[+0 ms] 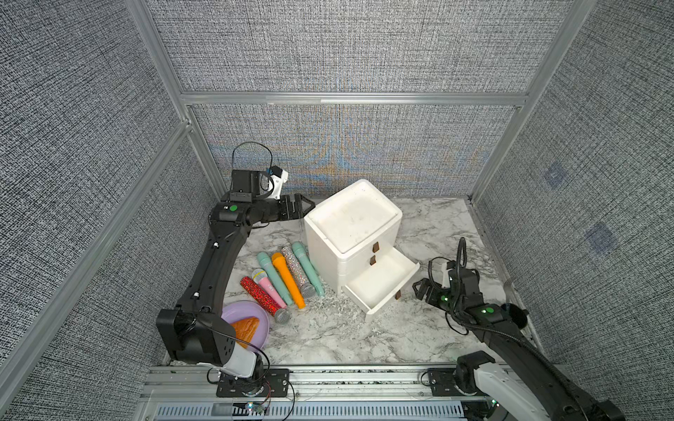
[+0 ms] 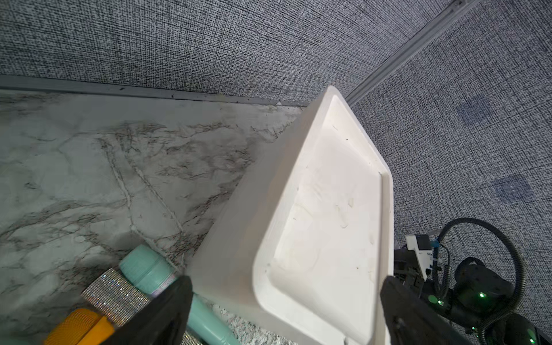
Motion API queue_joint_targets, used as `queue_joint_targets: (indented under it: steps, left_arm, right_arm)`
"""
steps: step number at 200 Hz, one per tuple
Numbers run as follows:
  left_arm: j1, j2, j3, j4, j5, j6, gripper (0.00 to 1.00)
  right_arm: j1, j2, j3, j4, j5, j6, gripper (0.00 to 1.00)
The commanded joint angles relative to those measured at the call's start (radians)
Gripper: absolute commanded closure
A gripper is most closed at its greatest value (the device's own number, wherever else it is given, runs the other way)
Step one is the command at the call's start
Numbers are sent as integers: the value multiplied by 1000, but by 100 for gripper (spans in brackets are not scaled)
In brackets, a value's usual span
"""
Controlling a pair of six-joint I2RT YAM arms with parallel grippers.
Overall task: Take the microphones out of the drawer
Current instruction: Close the drawer of the storage box.
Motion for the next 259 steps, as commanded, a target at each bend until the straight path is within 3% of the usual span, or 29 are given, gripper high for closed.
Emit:
queue_joint_targets:
  steps: [1,53,125,259]
  left_arm:
    - [-28,43,44,-31,-6,19,0]
    - [-80,143,118,-40,-37,31,0]
    - [-127,197,160,-57,-38,65,0]
    - [-143,179,96,-9,-9,74,0]
  right_arm:
    - [-1,-13,-18,25,43,21,2]
    - [-2,20,-74,96,12,30,2]
    - [17,230,-87,255,-16,9,2]
    - [180,540,75,446,-4,64,2]
